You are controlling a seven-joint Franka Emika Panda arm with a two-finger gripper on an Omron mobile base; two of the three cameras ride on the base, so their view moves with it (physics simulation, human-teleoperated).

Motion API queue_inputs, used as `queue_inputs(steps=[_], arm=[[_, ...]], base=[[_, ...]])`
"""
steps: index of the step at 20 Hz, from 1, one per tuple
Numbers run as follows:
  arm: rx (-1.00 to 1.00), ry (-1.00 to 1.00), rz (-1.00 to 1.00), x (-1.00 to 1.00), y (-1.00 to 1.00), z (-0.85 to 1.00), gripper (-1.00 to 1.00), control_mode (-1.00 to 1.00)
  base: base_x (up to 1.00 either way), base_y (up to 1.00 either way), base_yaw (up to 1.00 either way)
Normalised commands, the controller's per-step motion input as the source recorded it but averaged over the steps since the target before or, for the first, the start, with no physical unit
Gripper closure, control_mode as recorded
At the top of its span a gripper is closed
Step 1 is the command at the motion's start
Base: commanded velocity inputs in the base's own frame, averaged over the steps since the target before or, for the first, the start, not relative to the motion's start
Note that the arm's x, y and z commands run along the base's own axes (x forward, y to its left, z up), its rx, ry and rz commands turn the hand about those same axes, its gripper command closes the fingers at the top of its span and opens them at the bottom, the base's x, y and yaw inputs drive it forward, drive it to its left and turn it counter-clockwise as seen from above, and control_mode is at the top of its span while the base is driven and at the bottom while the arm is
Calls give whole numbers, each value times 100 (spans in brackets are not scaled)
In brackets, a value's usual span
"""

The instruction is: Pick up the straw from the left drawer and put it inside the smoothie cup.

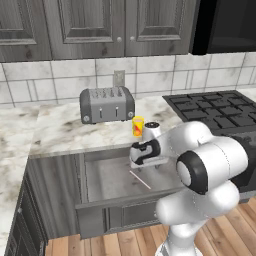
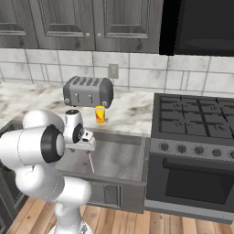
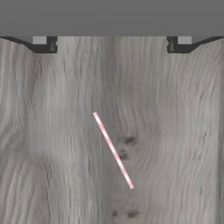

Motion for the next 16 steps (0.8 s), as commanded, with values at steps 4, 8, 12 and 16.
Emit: queue_inputs(steps=[4, 8, 12, 16], arm=[[0, 0, 1, 14, 0, -27, -100, -100], [0, 0, 1, 11, 0, -36, -100, -100], [0, 0, 1, 11, 0, -49, -100, -100], [0, 0, 2, 15, 0, -53, -100, -100]], base=[[0, 0, 0], [0, 0, 0], [0, 0, 0], [0, 0, 0]])
